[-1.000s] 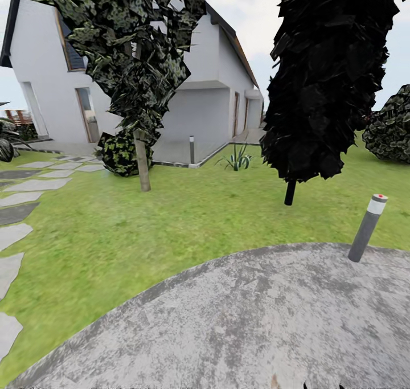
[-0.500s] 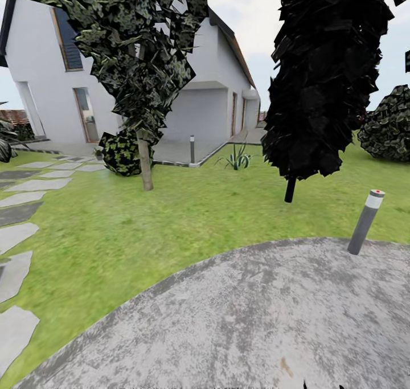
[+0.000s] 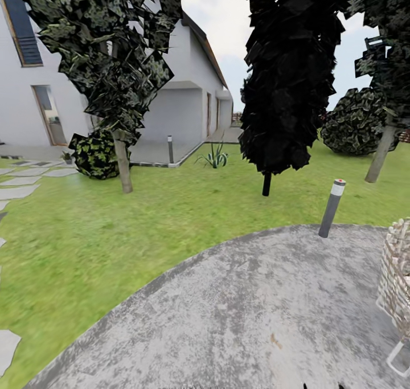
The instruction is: Pick up the pesticide atomizer in the garden and spray insectifuge to fully cover both potted plants in the garden.
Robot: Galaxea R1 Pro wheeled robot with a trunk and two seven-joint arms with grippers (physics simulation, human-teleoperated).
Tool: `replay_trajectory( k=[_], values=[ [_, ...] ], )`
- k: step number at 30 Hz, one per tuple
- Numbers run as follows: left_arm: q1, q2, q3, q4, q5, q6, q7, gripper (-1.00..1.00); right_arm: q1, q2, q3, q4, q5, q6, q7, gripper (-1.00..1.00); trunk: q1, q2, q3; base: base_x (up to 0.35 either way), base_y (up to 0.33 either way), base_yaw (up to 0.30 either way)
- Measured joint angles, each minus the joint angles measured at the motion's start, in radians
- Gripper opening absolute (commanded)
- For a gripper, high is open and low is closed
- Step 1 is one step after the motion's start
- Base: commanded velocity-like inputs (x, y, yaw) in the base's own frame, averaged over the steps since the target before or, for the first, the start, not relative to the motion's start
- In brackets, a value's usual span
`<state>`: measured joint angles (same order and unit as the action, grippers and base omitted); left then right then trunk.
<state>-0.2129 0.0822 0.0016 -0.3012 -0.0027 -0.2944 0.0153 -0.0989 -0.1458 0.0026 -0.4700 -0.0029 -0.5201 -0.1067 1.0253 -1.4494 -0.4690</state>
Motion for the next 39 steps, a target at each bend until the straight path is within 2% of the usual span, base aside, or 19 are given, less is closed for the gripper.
replay_trajectory(
  k=[13,16,21,31,33,36,37,38,39],
  values=[
    [0.000,-0.001,-0.003,0.000,-0.001,0.000,0.000,1.00,0.000,0.000,0.000,0.000,0.000,0.000,0.000,1.00,0.000,0.000,0.000,-0.276,0.177,-0.257],
    [0.000,-0.002,-0.003,-0.001,-0.003,0.000,0.000,1.00,0.000,0.002,0.001,0.000,0.000,0.000,0.001,1.00,0.000,0.000,0.000,-0.311,0.078,-0.055],
    [0.000,-0.003,-0.003,-0.002,-0.004,0.000,0.000,1.00,0.000,0.021,0.001,-0.001,0.004,0.000,0.005,1.00,0.000,0.000,0.000,-0.234,0.013,-0.009],
    [-0.002,-0.010,-0.011,-0.012,-0.007,0.002,-0.001,1.00,0.000,0.031,0.003,-0.007,0.002,-0.001,0.004,1.00,0.000,0.000,0.000,-0.014,0.000,0.000],
    [-0.010,-0.012,-0.010,-0.016,-0.007,0.002,-0.002,1.00,0.000,0.045,0.002,-0.008,0.001,-0.001,0.001,1.00,0.000,0.000,0.000,0.000,0.000,0.000],
    [-0.037,-0.014,-0.009,-0.026,-0.006,0.003,-0.002,1.00,0.000,0.053,0.002,-0.007,0.000,-0.001,-0.001,1.00,0.000,0.000,0.000,0.000,0.000,0.000],
    [-0.078,-0.012,-0.009,-0.041,-0.006,0.006,-0.003,1.00,0.000,0.055,0.002,-0.007,0.000,-0.001,-0.001,1.00,0.000,0.000,0.000,0.000,0.000,0.000],
    [-0.170,-0.015,-0.008,-0.042,-0.004,0.020,-0.004,1.00,0.000,0.058,0.002,-0.010,0.000,-0.001,-0.001,1.00,0.000,0.000,0.000,0.000,0.000,0.000],
    [-0.232,-0.016,-0.007,-0.041,-0.004,0.023,-0.005,1.00,0.000,0.058,0.001,-0.010,0.001,-0.001,-0.001,1.00,0.000,0.000,0.000,0.000,0.000,0.000]
  ],
)
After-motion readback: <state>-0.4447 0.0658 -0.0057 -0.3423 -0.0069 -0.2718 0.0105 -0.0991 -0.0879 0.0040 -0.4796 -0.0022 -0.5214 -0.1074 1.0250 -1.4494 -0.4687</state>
